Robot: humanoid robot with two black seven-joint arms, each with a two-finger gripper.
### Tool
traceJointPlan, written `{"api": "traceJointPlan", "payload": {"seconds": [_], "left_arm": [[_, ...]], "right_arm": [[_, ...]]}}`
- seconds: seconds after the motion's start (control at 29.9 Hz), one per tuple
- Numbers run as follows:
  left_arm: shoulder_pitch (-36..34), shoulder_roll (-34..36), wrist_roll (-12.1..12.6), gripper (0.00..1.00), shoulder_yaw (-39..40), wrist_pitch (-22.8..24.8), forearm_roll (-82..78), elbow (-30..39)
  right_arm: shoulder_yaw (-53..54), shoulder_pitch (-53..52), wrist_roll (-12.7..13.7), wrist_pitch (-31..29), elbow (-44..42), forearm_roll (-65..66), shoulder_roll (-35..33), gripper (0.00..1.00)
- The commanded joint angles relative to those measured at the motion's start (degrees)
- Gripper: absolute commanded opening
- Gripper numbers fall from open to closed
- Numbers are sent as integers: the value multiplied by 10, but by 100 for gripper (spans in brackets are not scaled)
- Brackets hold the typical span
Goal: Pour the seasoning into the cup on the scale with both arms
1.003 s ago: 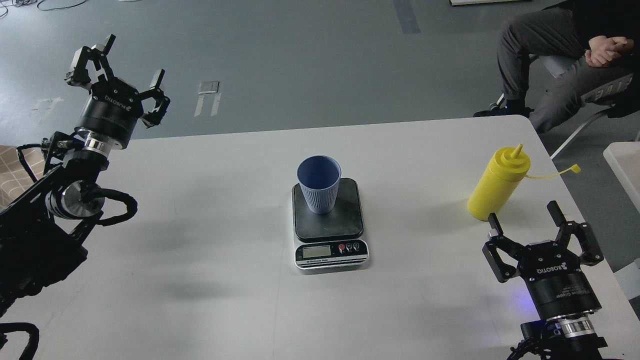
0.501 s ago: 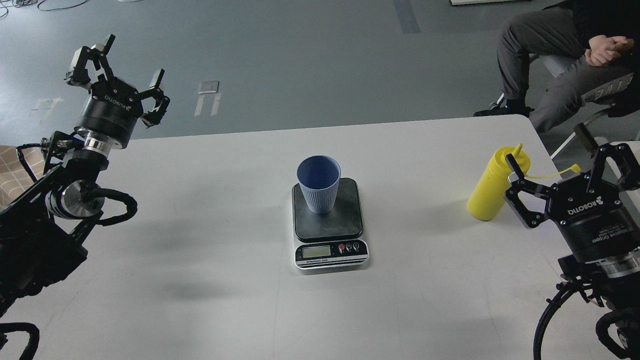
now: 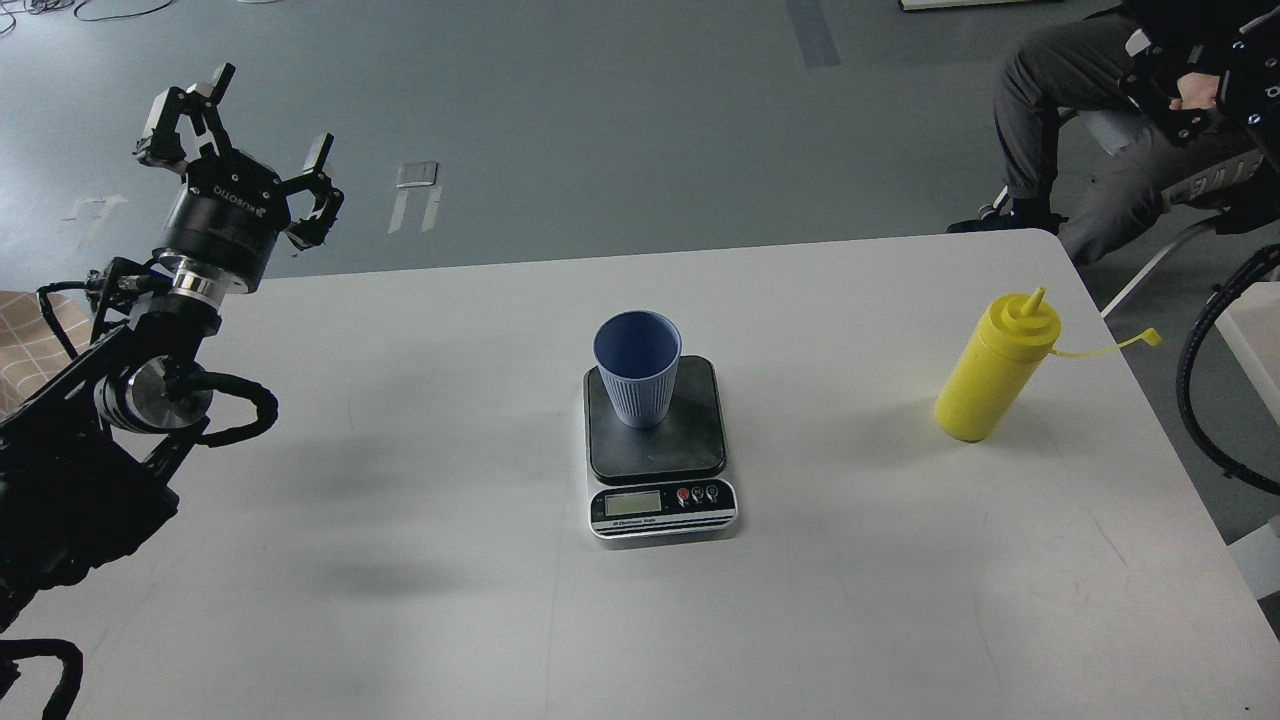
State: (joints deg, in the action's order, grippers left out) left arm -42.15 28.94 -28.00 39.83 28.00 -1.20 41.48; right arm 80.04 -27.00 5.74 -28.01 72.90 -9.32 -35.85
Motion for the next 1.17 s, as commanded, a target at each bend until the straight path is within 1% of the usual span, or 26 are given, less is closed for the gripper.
{"api": "traceJointPlan", "payload": {"seconds": [0.0,0.1,0.17,0.23,0.33,0.4,0.57,0.63,0.7,0.77,0.9,0.97,1.14], "left_arm": [[-10,0,0,97,-1,0,-1,-1],[-26,0,0,97,-4,0,-1,-3],[-45,-2,0,97,-5,0,-2,-4],[-60,-6,0,97,-7,0,-4,-4],[-79,-7,0,97,-9,0,-6,-4],[-98,-17,0,97,-12,0,-14,-4],[-128,-46,0,97,-13,0,-29,-14],[-140,-63,0,97,-13,0,-29,-17],[-144,-72,0,97,-13,0,-30,-24],[-149,-82,0,97,-13,0,-30,-35],[-169,-122,0,97,-13,0,-30,-90],[-173,-129,0,97,-13,0,-30,-97],[-176,-134,0,97,-13,0,-41,-99]], "right_arm": [[-33,-85,-1,0,-74,-1,19,100],[-35,-122,-1,0,-129,1,62,100],[-37,-160,5,0,-183,2,107,100],[-42,-179,13,0,-217,5,136,100],[-67,-188,26,0,-244,4,168,100],[-87,-199,27,0,-253,4,185,100],[-136,-213,25,0,-279,39,210,100],[-139,-230,23,0,-298,97,224,100],[-137,-233,20,0,-309,129,231,100],[-136,-233,20,0,-310,134,232,100],[-139,-241,20,0,-309,143,229,100],[-139,-248,20,0,-308,155,229,100],[-139,-258,20,0,-303,257,230,100]]}}
